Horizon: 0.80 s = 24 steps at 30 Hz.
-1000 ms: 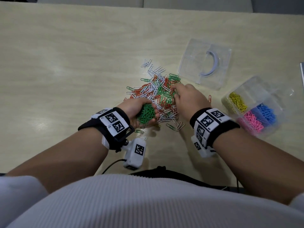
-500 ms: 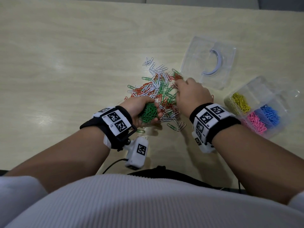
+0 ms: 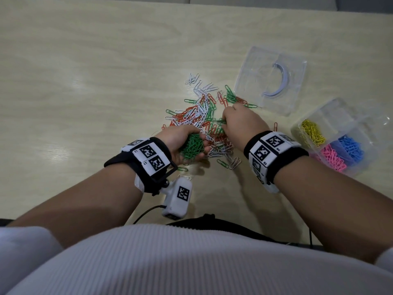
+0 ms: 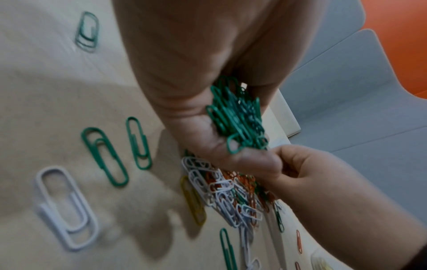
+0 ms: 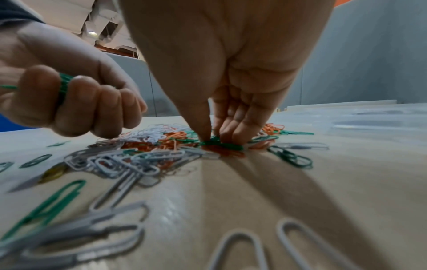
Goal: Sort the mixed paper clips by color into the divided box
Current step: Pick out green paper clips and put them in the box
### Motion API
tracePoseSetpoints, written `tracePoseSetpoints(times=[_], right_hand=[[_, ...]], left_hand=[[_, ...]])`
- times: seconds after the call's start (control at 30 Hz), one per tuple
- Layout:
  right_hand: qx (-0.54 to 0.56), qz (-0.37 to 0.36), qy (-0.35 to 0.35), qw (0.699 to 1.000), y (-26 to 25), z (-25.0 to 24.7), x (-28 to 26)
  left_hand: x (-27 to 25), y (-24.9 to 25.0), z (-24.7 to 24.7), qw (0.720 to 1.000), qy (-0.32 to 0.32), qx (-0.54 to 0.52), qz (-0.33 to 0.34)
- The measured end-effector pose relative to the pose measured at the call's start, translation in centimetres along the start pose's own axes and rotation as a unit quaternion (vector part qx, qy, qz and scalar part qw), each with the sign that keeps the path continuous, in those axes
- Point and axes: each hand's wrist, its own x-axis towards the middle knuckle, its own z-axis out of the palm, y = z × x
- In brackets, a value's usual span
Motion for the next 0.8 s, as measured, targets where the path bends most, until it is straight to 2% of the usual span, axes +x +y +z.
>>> tracePoseSetpoints(times=[0.27, 0.37, 0.47, 0.6, 0.7, 0.8], right_hand=[[-0.007, 0.041, -0.052, 0.998, -0.1, -1.0, -0.4], [0.044, 0.035, -0.011, 0.998, 0.0, -2.1, -1.3], [0.132, -0.028, 0.046, 0.99, -1.0, -3.5, -2.9], [0.127, -0.104, 0.018, 0.986, -2.5, -4.5, -4.8], [0.105, -0.093, 0.03, 0.99, -1.7, -4.7, -5.8], [0.117, -0.082, 0.077, 0.987, 0.2, -5.0, -7.1]], left_hand=[[0.1, 0.4, 0.1, 1.0, 0.004, 0.001, 0.01], [0.2, 0.5, 0.1, 1.0, 0.009, -0.006, 0.011], [0.2, 0.7, 0.7, 1.0, 0.015, -0.003, 0.013], [0.3, 0.9, 2.0, 1.0, 0.007, 0.019, 0.017], [0.2, 0.8, 3.9, 1.0, -0.019, 0.02, 0.013], [-0.2, 0.6, 6.3, 0.999, -0.037, 0.015, 0.016]])
